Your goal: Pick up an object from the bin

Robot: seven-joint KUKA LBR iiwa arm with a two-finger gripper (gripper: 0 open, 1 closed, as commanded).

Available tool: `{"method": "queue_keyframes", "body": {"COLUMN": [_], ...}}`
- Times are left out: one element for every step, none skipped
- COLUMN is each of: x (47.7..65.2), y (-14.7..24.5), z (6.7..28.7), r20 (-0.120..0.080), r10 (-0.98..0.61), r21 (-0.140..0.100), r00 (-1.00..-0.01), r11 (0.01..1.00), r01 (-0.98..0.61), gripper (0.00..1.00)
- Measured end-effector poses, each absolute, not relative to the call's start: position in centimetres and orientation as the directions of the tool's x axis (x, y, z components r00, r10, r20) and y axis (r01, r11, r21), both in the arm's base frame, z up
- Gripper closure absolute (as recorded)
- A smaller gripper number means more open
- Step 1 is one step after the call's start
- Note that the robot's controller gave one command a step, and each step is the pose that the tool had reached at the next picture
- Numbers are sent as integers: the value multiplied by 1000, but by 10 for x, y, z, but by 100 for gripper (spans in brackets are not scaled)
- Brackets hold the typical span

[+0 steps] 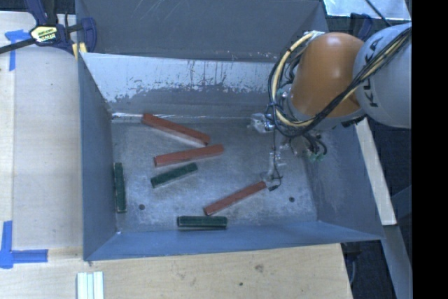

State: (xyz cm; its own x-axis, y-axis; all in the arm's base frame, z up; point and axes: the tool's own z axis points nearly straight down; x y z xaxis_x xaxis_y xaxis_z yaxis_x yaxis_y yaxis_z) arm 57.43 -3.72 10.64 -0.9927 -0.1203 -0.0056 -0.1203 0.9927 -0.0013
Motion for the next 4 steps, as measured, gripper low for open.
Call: {"method": "queue_keyframes", "body": {"x": [564,533,518,516], "y": [-24,2,9,29], "z": [106,101,68,71], "r20": [-2,-2,0,-3], "r10": [-164,-373,-217,-350], "r21": [0,-1,1,0], "r00": [-987,-928,-976,-937], "r11": [987,928,976,937], "r01": [-164,-373,-217,-350], "gripper": [0,0,0,100]}}
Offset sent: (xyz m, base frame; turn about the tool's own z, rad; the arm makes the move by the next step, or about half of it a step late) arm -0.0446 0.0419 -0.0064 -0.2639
